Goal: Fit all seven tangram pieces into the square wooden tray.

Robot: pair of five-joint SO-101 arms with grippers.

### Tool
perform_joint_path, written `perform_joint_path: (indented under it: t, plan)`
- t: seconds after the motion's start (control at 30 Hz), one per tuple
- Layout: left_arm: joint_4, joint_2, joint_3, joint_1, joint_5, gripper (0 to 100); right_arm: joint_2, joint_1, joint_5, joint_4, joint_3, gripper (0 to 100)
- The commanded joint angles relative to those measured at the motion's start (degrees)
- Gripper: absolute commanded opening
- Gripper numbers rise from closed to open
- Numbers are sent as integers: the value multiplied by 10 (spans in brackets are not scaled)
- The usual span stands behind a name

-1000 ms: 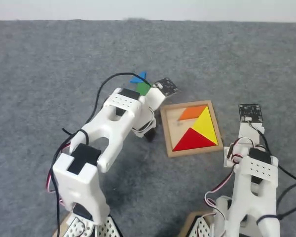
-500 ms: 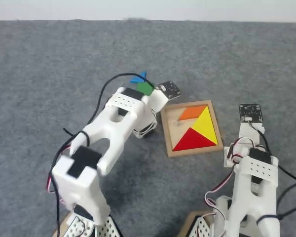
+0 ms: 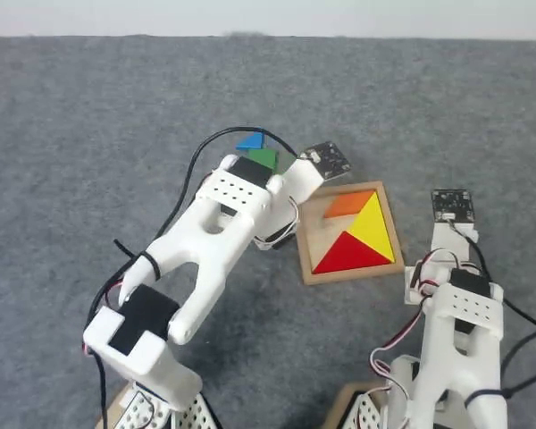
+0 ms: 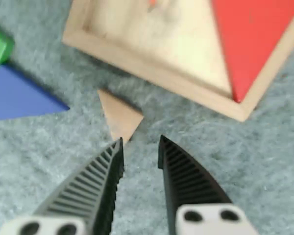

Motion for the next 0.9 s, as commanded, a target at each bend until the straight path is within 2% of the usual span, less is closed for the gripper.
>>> perform_joint_path:
  t: [0.0,0.43,0.77,0.87]
  plan:
    - [-27,-18,-26,-19,11,176,-24,-21,12,-12,8,9]
    - [-105,106,-28,-33,7,191,-21,-35,28,-11,9,9]
    - [-101,129,-54,-55,10,191,-21,-35,28,-11,9,9]
    - [-54,99,-80,-51,11,191,-21,-35,28,-12,9,9]
